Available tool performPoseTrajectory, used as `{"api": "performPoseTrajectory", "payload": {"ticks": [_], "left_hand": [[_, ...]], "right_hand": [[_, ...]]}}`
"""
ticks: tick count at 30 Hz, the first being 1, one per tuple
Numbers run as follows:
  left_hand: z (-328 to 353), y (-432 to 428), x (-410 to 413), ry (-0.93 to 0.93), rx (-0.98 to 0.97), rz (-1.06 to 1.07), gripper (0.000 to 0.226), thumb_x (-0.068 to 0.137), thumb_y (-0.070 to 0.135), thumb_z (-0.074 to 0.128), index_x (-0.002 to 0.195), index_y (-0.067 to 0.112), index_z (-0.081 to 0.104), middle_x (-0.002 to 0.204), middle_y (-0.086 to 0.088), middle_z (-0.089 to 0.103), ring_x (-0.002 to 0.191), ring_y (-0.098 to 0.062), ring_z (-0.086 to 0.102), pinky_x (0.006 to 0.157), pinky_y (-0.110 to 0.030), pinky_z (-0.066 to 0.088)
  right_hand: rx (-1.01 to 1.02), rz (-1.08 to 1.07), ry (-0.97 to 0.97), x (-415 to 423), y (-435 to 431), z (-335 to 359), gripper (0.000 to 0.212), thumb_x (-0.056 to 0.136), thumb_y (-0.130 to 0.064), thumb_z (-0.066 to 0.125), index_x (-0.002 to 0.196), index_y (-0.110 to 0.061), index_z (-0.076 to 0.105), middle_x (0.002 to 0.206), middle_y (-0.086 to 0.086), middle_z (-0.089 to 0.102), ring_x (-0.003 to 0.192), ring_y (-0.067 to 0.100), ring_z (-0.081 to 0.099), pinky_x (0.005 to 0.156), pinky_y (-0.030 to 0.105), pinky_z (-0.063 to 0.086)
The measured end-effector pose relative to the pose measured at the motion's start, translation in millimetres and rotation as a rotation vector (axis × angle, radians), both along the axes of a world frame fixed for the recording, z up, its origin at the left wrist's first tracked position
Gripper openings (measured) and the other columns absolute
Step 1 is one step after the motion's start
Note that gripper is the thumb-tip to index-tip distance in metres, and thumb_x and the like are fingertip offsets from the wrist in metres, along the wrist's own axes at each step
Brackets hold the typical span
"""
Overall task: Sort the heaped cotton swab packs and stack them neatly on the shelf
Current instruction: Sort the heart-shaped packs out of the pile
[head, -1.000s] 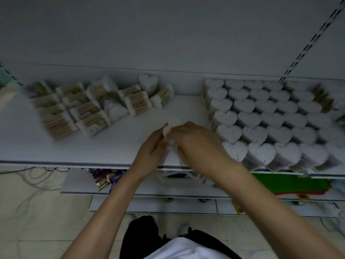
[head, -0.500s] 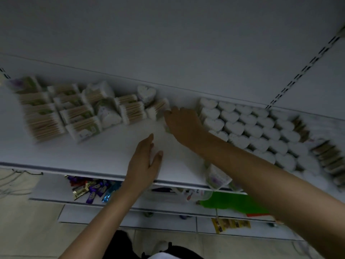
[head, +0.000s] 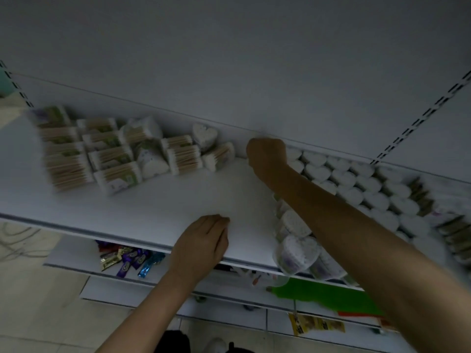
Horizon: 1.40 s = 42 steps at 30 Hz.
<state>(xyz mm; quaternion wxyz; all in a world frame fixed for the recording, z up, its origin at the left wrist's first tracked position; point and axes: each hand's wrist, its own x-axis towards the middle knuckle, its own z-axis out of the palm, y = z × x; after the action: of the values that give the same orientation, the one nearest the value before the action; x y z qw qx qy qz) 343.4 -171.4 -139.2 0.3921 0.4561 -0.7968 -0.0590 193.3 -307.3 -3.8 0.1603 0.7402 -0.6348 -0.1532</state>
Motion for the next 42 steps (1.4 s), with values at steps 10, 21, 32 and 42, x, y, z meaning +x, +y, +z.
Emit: {"api": "performPoseTrajectory", "payload": {"ticks": [10, 21, 32, 42], "left_hand": [[-2.2, -1.5, -3.3, -0.011, -0.001, 0.051, 0.033, 0.09, 0.015, 0.046, 0.107, 0.0, 0.07, 0.1, -0.013, 0.071, 0.096, -0.019, 0.056, 0.092, -0.025, 0.043], [19.3, -5.0, 4.1, 0.387, 0.378, 0.049, 0.051, 0.09, 0.02, 0.062, 0.138, 0.013, 0.046, 0.126, 0.002, 0.054, 0.114, -0.011, 0.05, 0.094, -0.018, 0.045], [25.5, -19.6, 10.9, 0.712, 0.594, 0.006, 0.092, 0.075, 0.017, 0.082, 0.146, 0.029, 0.024, 0.14, 0.003, 0.047, 0.115, -0.002, 0.052, 0.085, -0.004, 0.042], [38.0, -19.8, 5.6, 0.626, 0.603, 0.031, 0.084, 0.086, 0.023, 0.071, 0.15, 0.015, 0.017, 0.151, 0.003, 0.029, 0.138, -0.006, 0.026, 0.114, -0.018, 0.02]], "right_hand": [[0.003, 0.338, -0.035, 16.8, -14.8, 2.0, 0.042, 0.091, -0.015, 0.053, 0.132, -0.011, 0.042, 0.131, 0.012, 0.048, 0.119, 0.03, 0.045, 0.093, 0.039, 0.036], [0.107, 0.34, -0.164, 40.3, 4.4, -15.4, 0.042, 0.091, -0.022, 0.054, 0.13, -0.008, 0.044, 0.127, 0.012, 0.051, 0.113, 0.031, 0.048, 0.083, 0.041, 0.042], [0.333, 0.024, -0.836, 42.6, 56.7, -3.8, 0.046, 0.091, -0.04, 0.059, 0.132, -0.023, 0.051, 0.106, -0.001, 0.059, 0.087, 0.005, 0.048, 0.06, 0.018, 0.034], [0.27, 0.069, -0.639, 39.5, 66.2, 1.9, 0.051, 0.092, -0.03, 0.055, 0.14, -0.021, 0.039, 0.113, 0.003, 0.056, 0.103, 0.02, 0.054, 0.071, 0.024, 0.037]]}}
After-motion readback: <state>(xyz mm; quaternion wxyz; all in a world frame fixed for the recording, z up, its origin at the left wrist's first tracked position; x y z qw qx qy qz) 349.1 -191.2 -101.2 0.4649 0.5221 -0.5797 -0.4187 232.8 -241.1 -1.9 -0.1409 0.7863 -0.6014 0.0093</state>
